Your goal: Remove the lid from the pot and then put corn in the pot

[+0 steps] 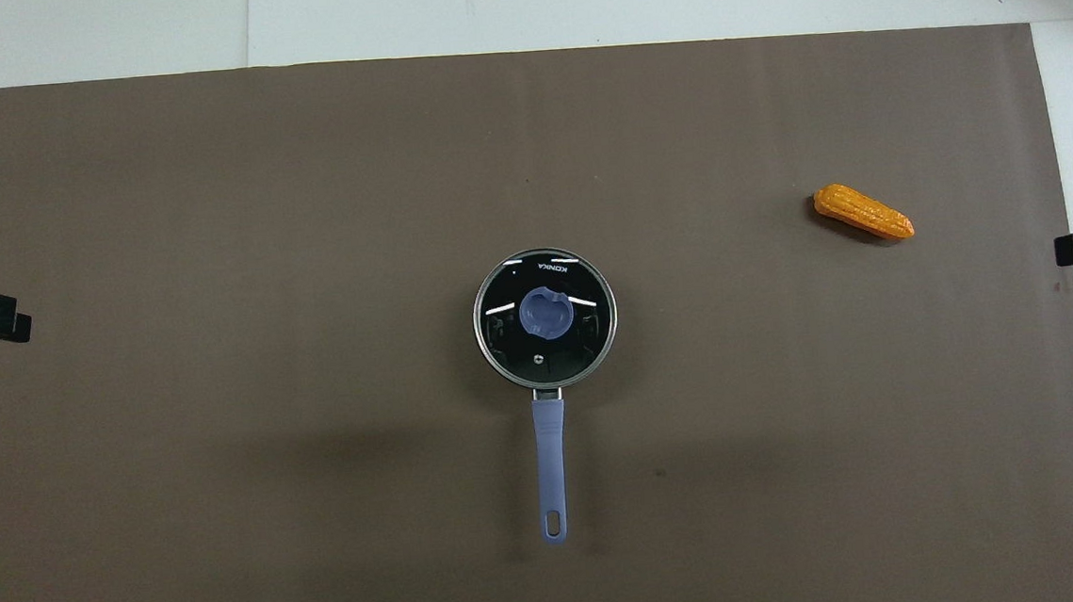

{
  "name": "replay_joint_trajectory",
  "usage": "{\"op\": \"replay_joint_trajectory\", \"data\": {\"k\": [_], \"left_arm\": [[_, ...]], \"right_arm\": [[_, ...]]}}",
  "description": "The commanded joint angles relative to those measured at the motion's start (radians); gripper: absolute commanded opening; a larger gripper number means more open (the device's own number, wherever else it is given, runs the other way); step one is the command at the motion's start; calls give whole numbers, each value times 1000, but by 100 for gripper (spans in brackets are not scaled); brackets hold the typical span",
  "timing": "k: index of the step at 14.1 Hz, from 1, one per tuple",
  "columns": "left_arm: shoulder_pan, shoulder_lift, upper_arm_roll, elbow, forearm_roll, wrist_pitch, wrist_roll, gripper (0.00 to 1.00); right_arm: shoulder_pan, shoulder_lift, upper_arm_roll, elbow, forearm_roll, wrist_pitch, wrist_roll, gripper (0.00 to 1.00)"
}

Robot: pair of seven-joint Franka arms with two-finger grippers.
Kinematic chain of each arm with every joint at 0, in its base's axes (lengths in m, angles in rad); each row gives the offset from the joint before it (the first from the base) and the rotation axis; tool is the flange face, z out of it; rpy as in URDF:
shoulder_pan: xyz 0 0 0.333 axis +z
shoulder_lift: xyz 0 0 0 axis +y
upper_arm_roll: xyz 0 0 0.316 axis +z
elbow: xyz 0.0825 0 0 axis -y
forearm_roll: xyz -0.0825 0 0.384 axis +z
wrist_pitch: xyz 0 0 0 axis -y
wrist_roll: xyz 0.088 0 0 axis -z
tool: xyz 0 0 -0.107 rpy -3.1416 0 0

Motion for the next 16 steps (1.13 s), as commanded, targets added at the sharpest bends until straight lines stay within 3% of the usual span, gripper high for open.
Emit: {"op": "replay_joint_trajectory", "data": {"k": [1, 16], "left_arm": [[-4, 11, -5, 29, 16, -22, -5, 100], [3, 9, -5, 24, 16, -11, 0, 100]], "right_arm": [[4, 1, 1, 2, -9, 4, -42, 100], [1, -10, 3, -18, -19, 34, -59, 100]]}}
